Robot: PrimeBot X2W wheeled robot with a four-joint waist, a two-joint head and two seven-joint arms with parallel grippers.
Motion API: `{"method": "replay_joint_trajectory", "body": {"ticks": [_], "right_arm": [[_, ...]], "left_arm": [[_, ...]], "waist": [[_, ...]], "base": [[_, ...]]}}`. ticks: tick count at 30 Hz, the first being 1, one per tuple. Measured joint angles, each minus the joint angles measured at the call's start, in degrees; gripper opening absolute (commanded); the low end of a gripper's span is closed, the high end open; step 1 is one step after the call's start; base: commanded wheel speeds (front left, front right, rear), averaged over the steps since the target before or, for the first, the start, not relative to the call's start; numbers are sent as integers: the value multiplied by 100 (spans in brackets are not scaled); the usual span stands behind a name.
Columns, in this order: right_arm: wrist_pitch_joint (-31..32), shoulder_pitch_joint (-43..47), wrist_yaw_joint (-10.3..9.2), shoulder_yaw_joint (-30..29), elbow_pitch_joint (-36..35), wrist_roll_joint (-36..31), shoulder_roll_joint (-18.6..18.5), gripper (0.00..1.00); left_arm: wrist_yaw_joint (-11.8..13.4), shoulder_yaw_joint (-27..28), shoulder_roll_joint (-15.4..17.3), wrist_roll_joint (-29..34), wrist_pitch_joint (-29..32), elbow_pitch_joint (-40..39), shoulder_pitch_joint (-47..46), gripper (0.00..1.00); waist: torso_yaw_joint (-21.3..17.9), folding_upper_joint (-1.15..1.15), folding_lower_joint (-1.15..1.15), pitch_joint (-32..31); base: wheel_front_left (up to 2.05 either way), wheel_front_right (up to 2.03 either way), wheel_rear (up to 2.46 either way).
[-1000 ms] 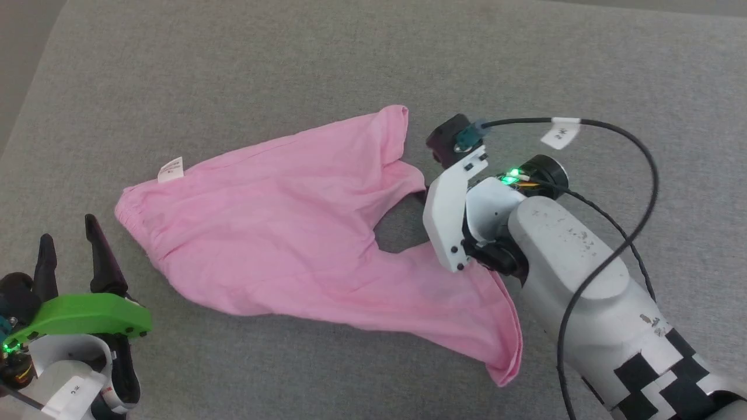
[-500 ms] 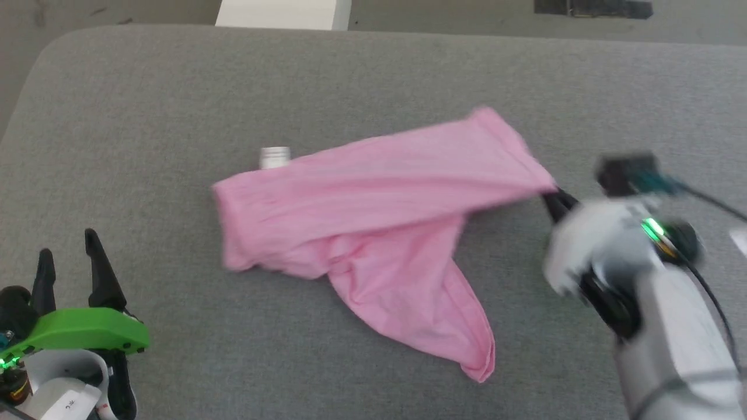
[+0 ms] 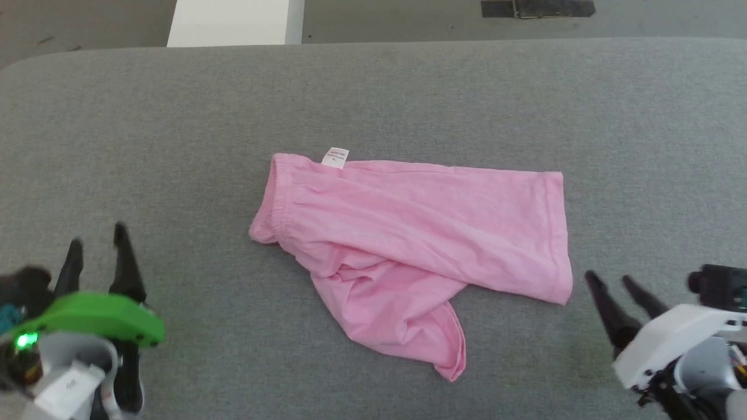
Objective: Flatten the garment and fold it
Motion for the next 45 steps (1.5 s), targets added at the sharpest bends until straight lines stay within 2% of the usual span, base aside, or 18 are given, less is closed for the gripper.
{"method": "replay_joint_trajectory", "body": {"ticks": [3,6,10,13,19,24,29,30,31,36,41,45], "right_arm": [[-204,-26,0,-336,-91,31,-1,100],[-257,-92,0,-633,-135,-22,-10,100],[-296,-211,0,-724,-183,-18,-9,100],[-313,-259,1,-658,-193,1,-7,100],[-441,-262,0,-557,-151,52,-7,100],[-534,-282,0,-471,-113,38,-4,100],[-563,-316,0,-410,-107,27,-7,100],[-569,-316,0,-400,-101,29,-7,100],[-595,-316,0,-383,-89,29,-7,100],[-598,-402,0,-325,-102,-36,-7,100],[-360,-1045,0,-268,-385,-353,-8,100],[182,-1680,0,27,-547,-767,-10,100]], "left_arm": [[-163,-291,138,-9,457,-122,-573,100],[-424,-803,276,-7,1265,-60,-1418,100],[-749,-1555,407,59,2672,576,-2434,100],[-940,-1860,465,94,3386,1111,-2967,100],[-1152,-2192,490,203,3974,1831,-3630,100],[-1138,-2375,552,311,4424,2369,-3839,100],[-1088,-2448,612,355,4865,2538,-4029,100],[-1090,-2457,626,354,4927,2524,-4048,58],[-1096,-2453,636,336,4956,2506,-4050,0],[-1180,-2353,600,70,4852,2349,-3980,0],[-1188,-1927,583,-220,3932,1918,-3483,0],[-1090,-1462,563,-396,3054,1230,-2917,0]], "waist": [[-80,0,0,30],[-150,0,0,92],[-250,0,0,228],[-351,0,0,341],[-559,0,0,597],[-723,0,0,780],[-836,0,0,899],[-847,0,0,918],[-853,0,0,933],[-811,0,0,950],[-785,0,0,947],[-789,0,0,956]], "base": [[0,0,0],[0,0,0],[0,0,0],[0,0,0],[0,0,0],[0,0,0],[0,0,0],[0,0,0],[0,0,0],[0,0,0],[0,0,0],[0,0,0]]}}
